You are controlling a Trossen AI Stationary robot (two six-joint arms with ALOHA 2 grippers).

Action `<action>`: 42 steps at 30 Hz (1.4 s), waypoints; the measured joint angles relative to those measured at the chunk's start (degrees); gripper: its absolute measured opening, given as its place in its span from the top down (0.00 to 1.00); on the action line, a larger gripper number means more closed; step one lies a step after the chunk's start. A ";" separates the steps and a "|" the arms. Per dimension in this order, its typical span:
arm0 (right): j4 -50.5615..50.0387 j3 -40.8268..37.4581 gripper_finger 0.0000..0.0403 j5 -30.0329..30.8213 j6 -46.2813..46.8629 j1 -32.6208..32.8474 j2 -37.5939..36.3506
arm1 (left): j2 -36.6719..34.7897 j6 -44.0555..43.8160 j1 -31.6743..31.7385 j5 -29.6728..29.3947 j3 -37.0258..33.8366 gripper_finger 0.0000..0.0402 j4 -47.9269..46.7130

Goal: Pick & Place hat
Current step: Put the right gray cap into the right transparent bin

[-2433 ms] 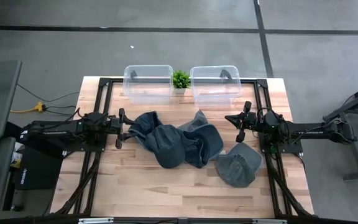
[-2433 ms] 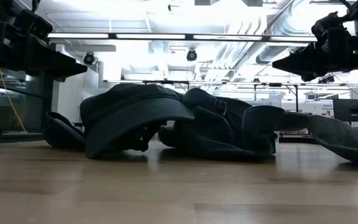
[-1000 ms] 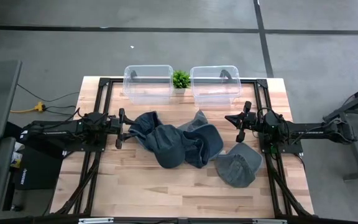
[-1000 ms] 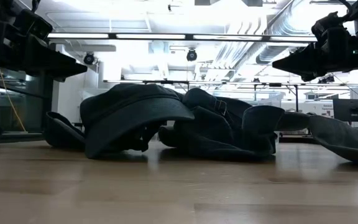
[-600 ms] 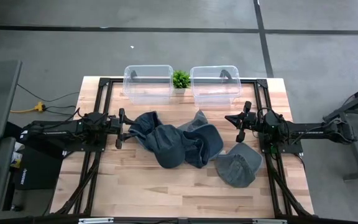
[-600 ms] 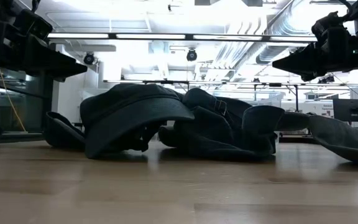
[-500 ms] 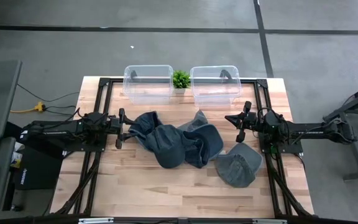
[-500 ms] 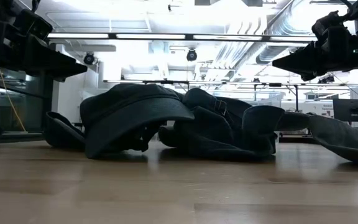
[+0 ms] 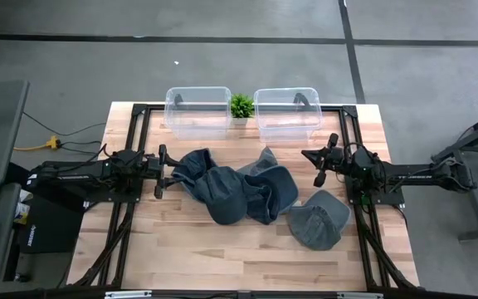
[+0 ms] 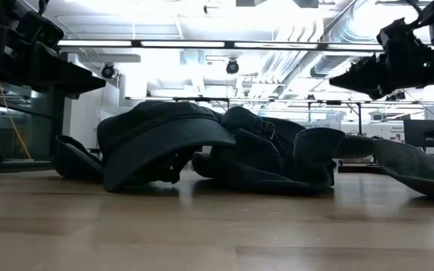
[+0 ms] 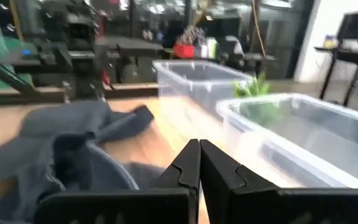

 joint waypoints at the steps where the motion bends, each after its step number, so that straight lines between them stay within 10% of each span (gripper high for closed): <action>1: -1.85 0.57 0.97 0.26 0.25 0.00 0.02 | 0.00 0.00 0.00 0.00 0.00 0.45 0.00; 17: -31.77 22.40 0.62 -6.62 4.72 0.02 0.11 | -0.01 0.00 0.01 0.00 0.00 0.45 -0.01; 42: -53.53 33.84 0.56 -9.76 7.87 0.02 10.94 | -0.01 0.00 0.01 0.00 0.00 0.45 -0.01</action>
